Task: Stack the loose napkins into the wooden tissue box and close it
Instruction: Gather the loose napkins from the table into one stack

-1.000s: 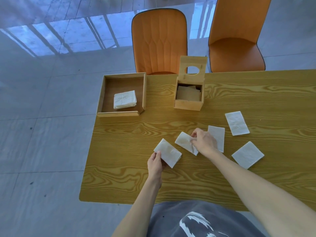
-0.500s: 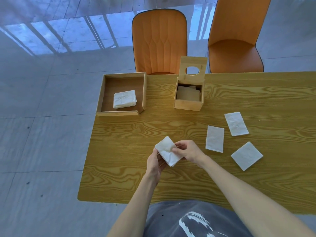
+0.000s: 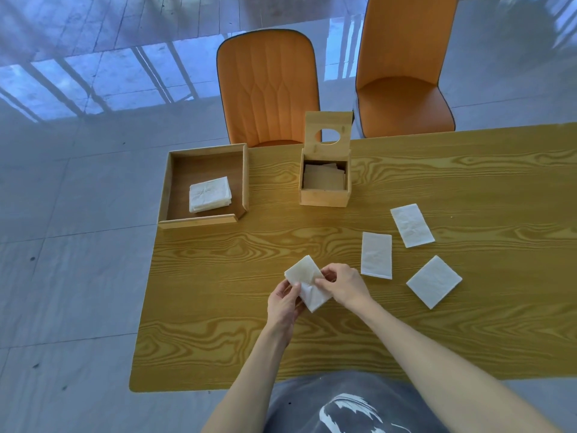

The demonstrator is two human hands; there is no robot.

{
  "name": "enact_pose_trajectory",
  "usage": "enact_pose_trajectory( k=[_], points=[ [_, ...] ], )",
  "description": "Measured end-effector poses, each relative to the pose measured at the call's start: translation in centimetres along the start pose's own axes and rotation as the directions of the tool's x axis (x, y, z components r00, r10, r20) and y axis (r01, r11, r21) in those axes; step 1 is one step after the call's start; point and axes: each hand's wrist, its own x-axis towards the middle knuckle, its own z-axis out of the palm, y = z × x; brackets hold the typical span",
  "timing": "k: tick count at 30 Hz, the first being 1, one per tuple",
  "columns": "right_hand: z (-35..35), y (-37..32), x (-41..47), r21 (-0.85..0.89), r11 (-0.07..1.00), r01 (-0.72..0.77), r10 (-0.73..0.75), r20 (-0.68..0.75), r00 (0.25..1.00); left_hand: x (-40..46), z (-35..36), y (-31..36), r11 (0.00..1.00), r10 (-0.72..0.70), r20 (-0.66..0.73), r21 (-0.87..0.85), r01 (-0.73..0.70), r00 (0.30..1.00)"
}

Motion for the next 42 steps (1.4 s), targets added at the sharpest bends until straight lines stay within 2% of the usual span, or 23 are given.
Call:
enact_pose_trajectory(
  k=[4,7,10,16,21,25,28,32,42],
  points=[
    [-1.3,0.8,-0.6,-0.007,0.999,-0.031,0.029,-0.181,0.983,0.4,0.8,-0.2,0.999,0.018,-0.028,0.051,-0.016,0.999],
    [-3.7,2.1,-0.4,0.029,0.986,-0.163,0.163,-0.33,0.93,0.6,1.5,0.0,0.997,0.012,-0.038,0.071,-0.009,0.999],
    [-5.7,3.8,0.0,0.077,0.952,-0.297,0.302,-0.416,0.858,0.7,2.2,0.3,0.996,0.002,-0.035,0.093,0.001,0.999],
    [-8.1,5.1,1.2,0.12,0.888,-0.444,0.455,-0.374,0.808,0.4,3.7,0.9,0.994,-0.022,0.057,0.106,0.016,0.998],
    [-8.4,5.0,1.6,0.075,0.869,-0.489,0.484,-0.33,0.81,0.3,4.1,0.9,0.993,-0.052,0.113,0.113,0.039,0.992],
    [-7.9,5.1,1.4,0.06,0.883,-0.465,0.457,-0.335,0.824,0.3,4.2,0.7,0.992,-0.063,0.126,0.116,0.049,0.99],
    [-7.6,5.1,1.2,0.057,0.918,-0.392,0.384,-0.366,0.847,0.3,4.2,0.6,0.991,-0.061,0.119,0.122,0.046,0.991],
    [-7.7,5.3,0.9,0.147,0.941,-0.305,0.338,-0.373,0.864,0.3,4.1,0.5,0.992,-0.066,0.114,0.112,0.053,0.991],
    [-7.5,5.6,0.5,0.166,0.913,-0.372,0.406,-0.296,0.865,0.2,3.8,0.7,0.991,-0.07,0.095,0.121,0.058,0.993]
  ],
)
